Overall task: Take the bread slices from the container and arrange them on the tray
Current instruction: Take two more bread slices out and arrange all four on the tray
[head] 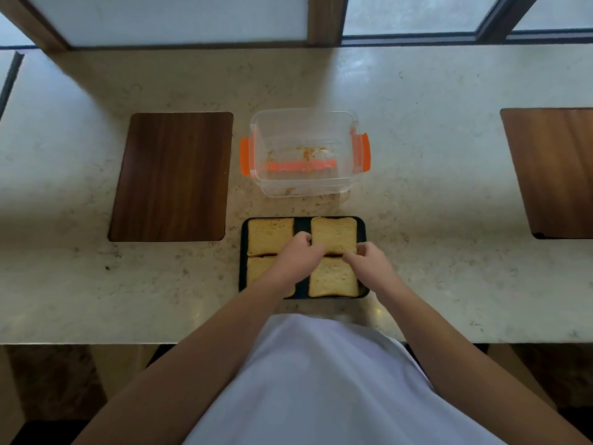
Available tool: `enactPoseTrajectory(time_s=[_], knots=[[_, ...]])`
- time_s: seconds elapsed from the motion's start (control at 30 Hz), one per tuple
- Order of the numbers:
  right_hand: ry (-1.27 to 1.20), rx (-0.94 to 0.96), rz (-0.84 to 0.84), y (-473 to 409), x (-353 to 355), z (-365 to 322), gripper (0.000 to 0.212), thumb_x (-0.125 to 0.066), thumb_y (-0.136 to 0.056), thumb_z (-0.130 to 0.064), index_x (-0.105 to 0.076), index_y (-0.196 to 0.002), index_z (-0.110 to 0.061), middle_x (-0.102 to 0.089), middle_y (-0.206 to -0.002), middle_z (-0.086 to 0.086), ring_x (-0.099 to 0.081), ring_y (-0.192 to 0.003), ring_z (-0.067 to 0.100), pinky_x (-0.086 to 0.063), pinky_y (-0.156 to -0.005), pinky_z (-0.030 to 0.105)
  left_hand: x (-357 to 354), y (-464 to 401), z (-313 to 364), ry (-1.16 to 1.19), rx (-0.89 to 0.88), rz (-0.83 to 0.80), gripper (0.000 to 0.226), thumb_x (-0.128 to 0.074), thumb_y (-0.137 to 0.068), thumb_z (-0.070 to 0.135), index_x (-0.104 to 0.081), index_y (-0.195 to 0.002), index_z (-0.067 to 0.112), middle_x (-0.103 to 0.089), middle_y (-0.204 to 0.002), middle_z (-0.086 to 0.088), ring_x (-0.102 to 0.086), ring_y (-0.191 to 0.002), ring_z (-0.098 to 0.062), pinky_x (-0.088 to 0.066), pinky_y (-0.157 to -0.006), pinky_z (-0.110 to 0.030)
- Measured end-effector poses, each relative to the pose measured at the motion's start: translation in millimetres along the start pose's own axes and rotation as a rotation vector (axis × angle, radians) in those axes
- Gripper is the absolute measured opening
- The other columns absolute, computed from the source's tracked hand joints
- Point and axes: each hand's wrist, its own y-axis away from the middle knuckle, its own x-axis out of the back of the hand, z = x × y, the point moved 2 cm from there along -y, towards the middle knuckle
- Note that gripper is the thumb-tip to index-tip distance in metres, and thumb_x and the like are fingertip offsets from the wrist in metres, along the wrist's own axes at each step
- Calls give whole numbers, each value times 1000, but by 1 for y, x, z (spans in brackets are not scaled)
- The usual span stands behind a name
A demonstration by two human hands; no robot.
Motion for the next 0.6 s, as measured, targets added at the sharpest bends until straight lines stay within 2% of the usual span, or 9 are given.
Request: enactPoseTrajectory(time_s=[0.03, 0.07, 0.13, 0.2, 0.33, 0.47, 0.6], knots=[[-10, -9, -7, 0, 1, 2, 54, -60, -93, -30, -48, -141, -10, -60, -116, 3, -53, -72, 2, -46, -57, 25, -5, -2, 1, -31, 2, 5, 28, -53, -86, 42, -54, -111, 30, -55, -102, 10, -52, -84, -4, -46, -70, -29], [-22, -15, -16, 1, 1, 4, 56, -60, -93, -30, -46, -144, -10, -59, -106, -2, -52, -71, 2, -45, -58, 25, -8, -3, 2, -41, 15, -1, 29, -53, -84, 43, -55, -110, 30, -58, -107, 5, -55, -89, -6, -47, -73, -30], [-38, -20, -35, 1, 0, 5, 62, -60, -94, -31, -41, -149, -11, -51, -93, -11, -49, -69, -2, -43, -58, 21, -13, -4, 3, -43, 60, -22, 61, -53, -81, 48, -48, -136, 21, -58, -131, -7, -56, -116, -23, -50, -93, -42], [-47, -17, -42, 0, 0, 5, 64, -60, -94, -32, -39, -151, -11, -48, -89, -14, -46, -67, -3, -43, -58, 19, -14, -4, 4, -49, 75, -37, 75, -53, -80, 49, -38, -147, 20, -53, -142, -10, -51, -127, -29, -46, -103, -51], [-69, -16, -54, -3, 0, 7, 67, -60, -93, -32, -38, -152, -11, -50, -106, -6, -48, -69, -2, -48, -63, 23, -15, -4, 6, -48, 80, -38, 77, -53, -83, 46, -33, -152, 20, -46, -149, -5, -46, -131, -26, -43, -106, -50], [-74, -7, -60, -2, 0, 7, 67, -60, -93, -33, -37, -153, -11, -52, -111, -3, -49, -68, -1, -51, -66, 25, -16, -3, 4, -66, 84, -33, 72, -55, -85, 43, -36, -150, 20, -46, -149, -4, -46, -130, -25, -44, -105, -50], [-75, -1, -57, -3, 2, 8, 66, -60, -94, -32, -37, -153, -11, -55, -136, 5, -51, -71, -1, -48, -63, 24, -16, -5, 3, -41, 69, -34, 65, -56, -87, 40, -41, -147, 18, -48, -146, -3, -47, -128, -22, -46, -105, -48]])
